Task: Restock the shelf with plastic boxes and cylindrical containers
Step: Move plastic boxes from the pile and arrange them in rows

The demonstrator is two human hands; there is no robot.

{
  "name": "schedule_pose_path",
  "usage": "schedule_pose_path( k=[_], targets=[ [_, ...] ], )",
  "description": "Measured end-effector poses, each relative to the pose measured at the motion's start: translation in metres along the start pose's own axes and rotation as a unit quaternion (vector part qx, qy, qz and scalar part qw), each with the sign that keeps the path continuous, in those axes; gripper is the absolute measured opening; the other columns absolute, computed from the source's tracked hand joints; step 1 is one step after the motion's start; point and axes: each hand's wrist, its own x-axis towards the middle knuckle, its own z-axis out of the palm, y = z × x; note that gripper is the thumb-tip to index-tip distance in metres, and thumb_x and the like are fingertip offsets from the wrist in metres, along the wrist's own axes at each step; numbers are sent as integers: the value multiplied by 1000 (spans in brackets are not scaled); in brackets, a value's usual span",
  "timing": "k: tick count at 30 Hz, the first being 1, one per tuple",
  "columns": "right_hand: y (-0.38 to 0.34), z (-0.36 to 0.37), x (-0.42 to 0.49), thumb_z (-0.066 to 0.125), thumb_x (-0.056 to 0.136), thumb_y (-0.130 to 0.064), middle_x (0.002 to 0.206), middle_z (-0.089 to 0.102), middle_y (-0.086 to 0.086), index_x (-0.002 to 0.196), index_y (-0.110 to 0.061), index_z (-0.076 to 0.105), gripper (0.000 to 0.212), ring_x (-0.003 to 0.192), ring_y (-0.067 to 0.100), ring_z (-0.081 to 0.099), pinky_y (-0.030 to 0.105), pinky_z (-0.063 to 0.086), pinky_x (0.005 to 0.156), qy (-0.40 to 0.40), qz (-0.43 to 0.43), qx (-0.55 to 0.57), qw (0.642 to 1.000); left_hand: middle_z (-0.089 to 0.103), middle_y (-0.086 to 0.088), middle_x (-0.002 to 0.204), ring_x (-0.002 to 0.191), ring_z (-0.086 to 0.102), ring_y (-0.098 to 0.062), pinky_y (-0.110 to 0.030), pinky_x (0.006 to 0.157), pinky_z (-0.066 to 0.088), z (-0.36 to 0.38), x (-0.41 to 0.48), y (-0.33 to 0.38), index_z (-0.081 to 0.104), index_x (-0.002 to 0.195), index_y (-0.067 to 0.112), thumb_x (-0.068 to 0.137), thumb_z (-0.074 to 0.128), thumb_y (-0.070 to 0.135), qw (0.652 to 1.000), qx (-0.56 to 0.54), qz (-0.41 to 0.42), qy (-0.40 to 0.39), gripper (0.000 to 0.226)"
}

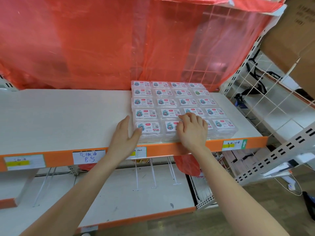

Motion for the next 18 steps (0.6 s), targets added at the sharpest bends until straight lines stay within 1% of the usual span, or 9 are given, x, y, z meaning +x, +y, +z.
schedule_pose_path(
  k=[1,3,4,5,6,7,9,12,18],
  targets=[
    [0,0,0,11,81,-39,126,54,4,121,-18,59,65,116,26,44,37,24,97,-2,0,1,1000,27,-1,150,137,26,-14,-22,106,19,-2,8,3,23,145,10,95,44,28,998,-30,-49,-13,57],
    [0,1,0,13,81,-39,126,54,4,120,-18,59,64,116,26,44,38,24,97,-3,1,3,1000,41,3,142,129,37,-13,-15,97,26,-3,23,9,39,137,15,96,39,28,991,-92,-92,-25,44],
    [0,0,-1,10,79,-41,126,54,4,120,-18,59,68,116,26,44,37,24,97,-1,1,3,1000,53,4,128,117,48,-10,-7,86,32,-2,31,12,50,123,16,95,38,25,988,-115,-97,-23,32],
    [-1,0,-1,7,77,-42,126,54,4,120,-18,59,72,116,26,44,37,24,97,1,2,2,1000,60,7,112,100,55,-4,-2,73,36,0,39,14,54,110,20,94,38,21,987,-128,-97,-20,22],
    [-1,-1,-1,4,75,-44,126,54,3,119,-18,60,76,116,27,44,37,24,97,1,2,0,1000,61,9,103,89,56,2,-2,63,39,2,44,16,53,106,23,94,37,18,986,-139,-96,-19,20],
    [-1,-1,-1,2,73,-45,127,54,3,119,-18,60,78,117,27,44,36,23,97,0,3,-1,1000,61,8,101,85,56,5,-4,60,41,5,49,17,53,109,23,94,36,17,983,-153,-99,-22,23],
    [-1,-2,-1,1,72,-45,128,54,3,120,-19,59,80,117,26,44,36,23,97,-4,5,-3,1000,63,8,103,85,59,2,-11,63,46,11,54,17,52,117,24,94,35,15,976,-186,-107,-33,29],
    [-1,-3,-2,1,73,-46,128,53,3,121,-19,59,80,118,26,43,37,24,98,-9,5,-4,1000,63,9,102,91,63,-5,-19,72,50,15,55,17,49,118,30,94,37,12,972,-203,-114,-41,33],
    [-2,-4,-2,0,73,-45,128,52,2,122,-20,58,80,118,24,43,37,24,98,-13,5,-11,1000,63,4,111,97,63,-11,-21,74,51,17,55,13,48,122,28,94,37,12,969,-217,-107,-46,33]
  ],
)
